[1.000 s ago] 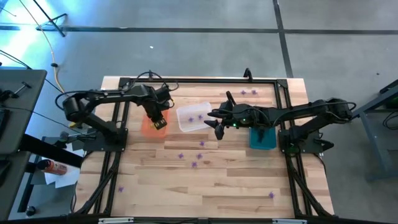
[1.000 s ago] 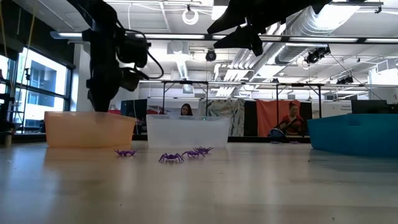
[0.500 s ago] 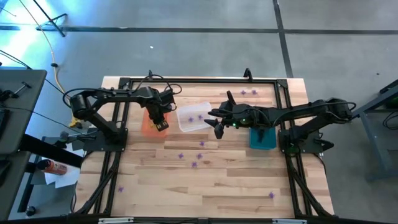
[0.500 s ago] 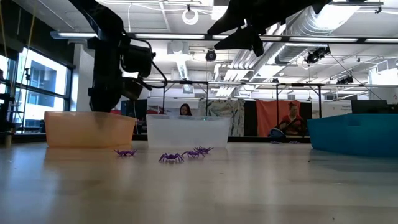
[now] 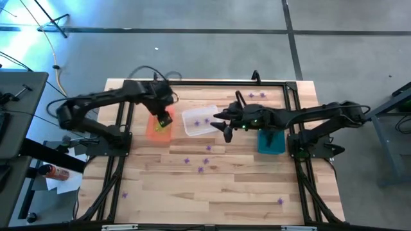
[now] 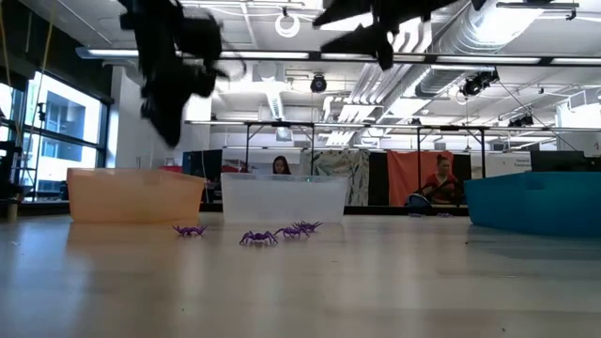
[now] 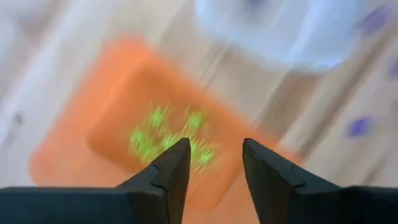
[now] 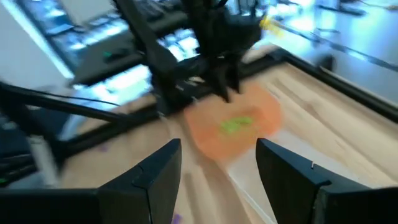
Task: Sort Halloween decoration
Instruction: Put the purple spider toy into the transparent bin
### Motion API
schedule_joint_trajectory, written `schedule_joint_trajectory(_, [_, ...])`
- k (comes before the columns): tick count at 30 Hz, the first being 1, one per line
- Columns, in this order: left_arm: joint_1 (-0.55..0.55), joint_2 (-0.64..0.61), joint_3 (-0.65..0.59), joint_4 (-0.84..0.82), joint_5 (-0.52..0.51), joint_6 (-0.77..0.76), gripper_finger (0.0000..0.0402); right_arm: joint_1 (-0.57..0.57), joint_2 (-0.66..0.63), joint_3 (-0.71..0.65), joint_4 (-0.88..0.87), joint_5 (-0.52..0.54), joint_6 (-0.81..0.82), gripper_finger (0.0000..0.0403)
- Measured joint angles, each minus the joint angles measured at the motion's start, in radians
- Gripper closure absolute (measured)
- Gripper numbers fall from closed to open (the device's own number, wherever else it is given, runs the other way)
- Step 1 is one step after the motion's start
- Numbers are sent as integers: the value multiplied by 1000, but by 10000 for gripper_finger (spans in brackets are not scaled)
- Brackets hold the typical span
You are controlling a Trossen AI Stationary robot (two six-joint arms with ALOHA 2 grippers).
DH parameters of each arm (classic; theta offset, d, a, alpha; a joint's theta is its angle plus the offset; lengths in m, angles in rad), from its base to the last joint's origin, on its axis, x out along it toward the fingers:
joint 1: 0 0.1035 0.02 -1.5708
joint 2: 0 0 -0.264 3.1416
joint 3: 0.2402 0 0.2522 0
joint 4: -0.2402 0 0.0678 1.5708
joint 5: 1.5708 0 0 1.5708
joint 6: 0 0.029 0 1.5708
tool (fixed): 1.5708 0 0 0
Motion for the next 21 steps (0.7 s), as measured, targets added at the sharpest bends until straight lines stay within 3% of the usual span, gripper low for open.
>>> schedule_joint_trajectory(5, [-32,-203,60,213,94,-43,253,-11,-39,65,-8,-123,-73,201])
schedule_joint_trajectory(11, [-144,-376,61,549,118,-35,257,-7,-54,135,-4,-136,-143,201])
schedule_joint_trajectory(17, [-275,-395,59,685,28,-39,268,-6,-53,151,-10,-139,-134,201])
schedule_joint_trajectory(21, [-354,-361,-17,825,-25,-78,270,-6,-53,151,-19,-140,-119,201])
